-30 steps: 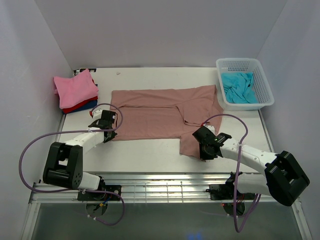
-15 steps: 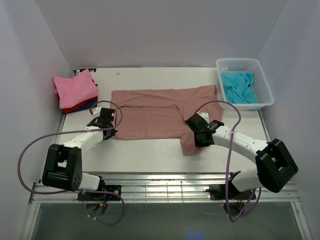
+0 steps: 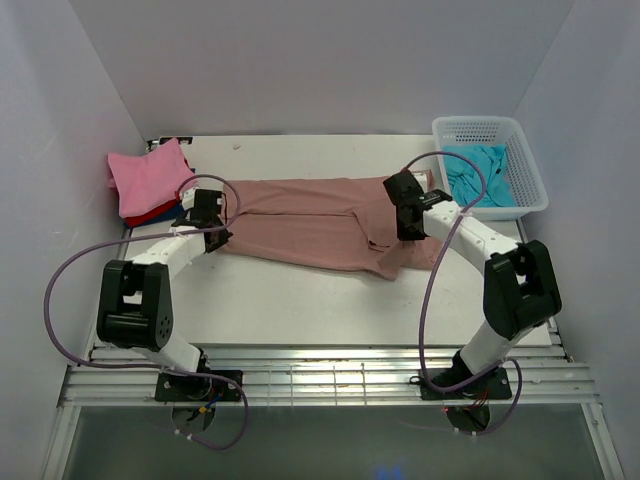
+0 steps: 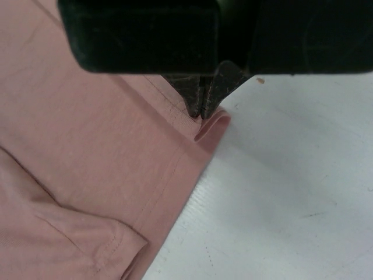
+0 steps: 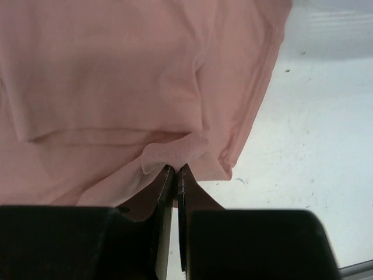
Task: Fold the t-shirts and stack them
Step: Grap the side of the flattened tshirt closest away from the robot with both arms, then fold the other side of the tshirt into a rectangle
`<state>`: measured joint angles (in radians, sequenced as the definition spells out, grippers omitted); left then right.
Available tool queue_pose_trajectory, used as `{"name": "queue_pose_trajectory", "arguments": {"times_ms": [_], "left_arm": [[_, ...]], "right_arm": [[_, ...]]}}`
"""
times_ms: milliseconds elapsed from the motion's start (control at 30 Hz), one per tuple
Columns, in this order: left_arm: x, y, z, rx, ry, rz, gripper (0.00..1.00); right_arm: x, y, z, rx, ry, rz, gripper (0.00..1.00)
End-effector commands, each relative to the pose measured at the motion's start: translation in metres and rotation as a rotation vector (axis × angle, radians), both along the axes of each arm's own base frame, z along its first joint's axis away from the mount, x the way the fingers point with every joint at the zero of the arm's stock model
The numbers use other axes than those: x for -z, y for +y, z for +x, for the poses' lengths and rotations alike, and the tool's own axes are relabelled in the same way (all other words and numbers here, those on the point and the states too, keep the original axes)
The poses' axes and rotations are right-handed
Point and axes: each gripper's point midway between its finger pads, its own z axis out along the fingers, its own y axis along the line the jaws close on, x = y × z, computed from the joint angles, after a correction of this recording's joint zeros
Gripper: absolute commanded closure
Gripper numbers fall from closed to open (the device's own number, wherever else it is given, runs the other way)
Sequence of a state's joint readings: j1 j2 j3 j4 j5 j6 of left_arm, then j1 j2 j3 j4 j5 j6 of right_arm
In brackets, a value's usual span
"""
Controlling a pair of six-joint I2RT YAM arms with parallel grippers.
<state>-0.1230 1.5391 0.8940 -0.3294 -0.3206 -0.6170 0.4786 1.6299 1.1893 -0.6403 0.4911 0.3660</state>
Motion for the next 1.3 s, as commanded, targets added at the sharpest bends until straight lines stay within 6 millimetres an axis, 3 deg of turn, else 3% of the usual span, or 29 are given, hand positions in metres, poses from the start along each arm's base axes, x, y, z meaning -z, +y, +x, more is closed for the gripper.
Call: {"name": "queue_pose_trajectory", "arguments": {"times_ms": [0,33,100,133,200,233,333,367,533,1067,1267], "left_arm": [[-0.009,0.002,0.020,0.008,-0.034,-0.027,1.00],[-0.009,0.005,0.026,0.001,-0.032,-0.030,1.00],[-0.011,0.006,0.032,-0.001,-0.037,-0.043,1.00],[-0.013,0.007,0.038,-0.002,-0.045,-0.046,1.00],[-0.017,0.007,0.044,-0.001,-0.050,-0.050,1.00],[-0.017,0.009,0.047,-0.002,-0.050,-0.054,1.00],[-0.022,0.008,0.061,0.001,-0.063,-0.065,1.00],[-0.025,0.008,0.067,0.005,-0.070,-0.069,1.00],[-0.034,0.007,0.082,0.012,-0.091,-0.082,1.00],[-0.011,0.008,0.122,0.050,-0.057,-0.091,1.00],[-0.015,0.009,0.132,0.053,-0.078,-0.088,1.00]], "right_arm": [[-0.014,-0.007,0.034,-0.024,-0.035,-0.005,0.92],[-0.022,-0.005,0.045,-0.024,-0.056,0.007,0.92],[-0.020,-0.010,0.057,-0.028,-0.044,0.005,0.92],[-0.030,-0.011,0.069,-0.020,-0.070,0.017,0.92],[-0.029,-0.013,0.076,-0.025,-0.048,0.009,0.92],[-0.041,-0.014,0.088,-0.021,-0.078,0.017,0.92],[-0.035,-0.020,0.102,-0.022,-0.047,0.006,0.92],[-0.045,-0.020,0.111,-0.017,-0.070,0.010,0.92],[-0.045,-0.031,0.125,-0.009,-0.061,0.001,0.92],[-0.013,-0.054,0.173,0.004,-0.008,-0.015,0.92],[-0.004,-0.058,0.181,0.007,-0.003,-0.028,0.92]]}}
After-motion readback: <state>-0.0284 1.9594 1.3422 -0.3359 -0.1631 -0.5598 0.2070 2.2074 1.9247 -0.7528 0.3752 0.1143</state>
